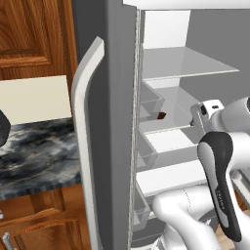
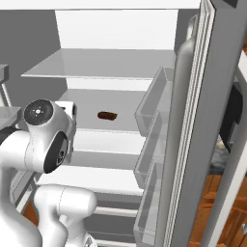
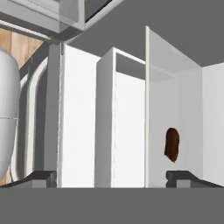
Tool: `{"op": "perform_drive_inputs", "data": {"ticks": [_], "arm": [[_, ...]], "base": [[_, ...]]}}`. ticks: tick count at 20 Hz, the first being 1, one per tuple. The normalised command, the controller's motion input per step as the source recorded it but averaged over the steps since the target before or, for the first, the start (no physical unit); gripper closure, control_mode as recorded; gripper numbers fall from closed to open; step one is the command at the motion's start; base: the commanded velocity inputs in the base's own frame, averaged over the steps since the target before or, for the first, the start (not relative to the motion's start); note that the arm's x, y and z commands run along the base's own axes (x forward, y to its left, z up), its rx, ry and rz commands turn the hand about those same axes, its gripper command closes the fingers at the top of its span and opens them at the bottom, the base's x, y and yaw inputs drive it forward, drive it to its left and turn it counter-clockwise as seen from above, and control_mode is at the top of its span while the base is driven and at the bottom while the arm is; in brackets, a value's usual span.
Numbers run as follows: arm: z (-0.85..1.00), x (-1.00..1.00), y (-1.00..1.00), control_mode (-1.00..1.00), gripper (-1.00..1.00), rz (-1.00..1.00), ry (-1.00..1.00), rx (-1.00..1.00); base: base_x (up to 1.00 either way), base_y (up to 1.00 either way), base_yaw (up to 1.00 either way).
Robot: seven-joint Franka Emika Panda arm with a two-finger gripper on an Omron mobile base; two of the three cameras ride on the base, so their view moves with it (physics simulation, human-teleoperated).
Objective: Place the liquor and beer on the top shelf of the fridge to keep them out of children's reach, and place the sweet potato on lower shelves for easy access.
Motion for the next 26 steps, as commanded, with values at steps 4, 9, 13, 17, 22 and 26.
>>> {"op": "perform_drive_inputs", "data": {"ticks": [4,9,13,17,22,26], "arm": [[0.08,0.0,0.19,-1.0,-1.0,-0.04,-0.06,0.0],[0.01,0.0,0.11,-1.0,-1.0,-0.05,-0.03,0.0],[0.0,0.0,0.0,1.0,-1.0,0.0,0.0,0.0],[0.0,0.0,0.0,1.0,-1.0,0.0,0.0,0.0],[0.0,0.0,0.0,1.0,-1.0,0.0,0.0,0.0],[0.0,0.0,0.0,1.0,-1.0,0.0,0.0,0.0]], "base": [[0.0,0.0,0.0],[0.0,0.0,0.0],[-0.41,-0.08,-0.07],[-0.94,-0.37,-0.07],[-0.97,-0.45,-0.15],[-0.53,-0.39,-0.38]]}}
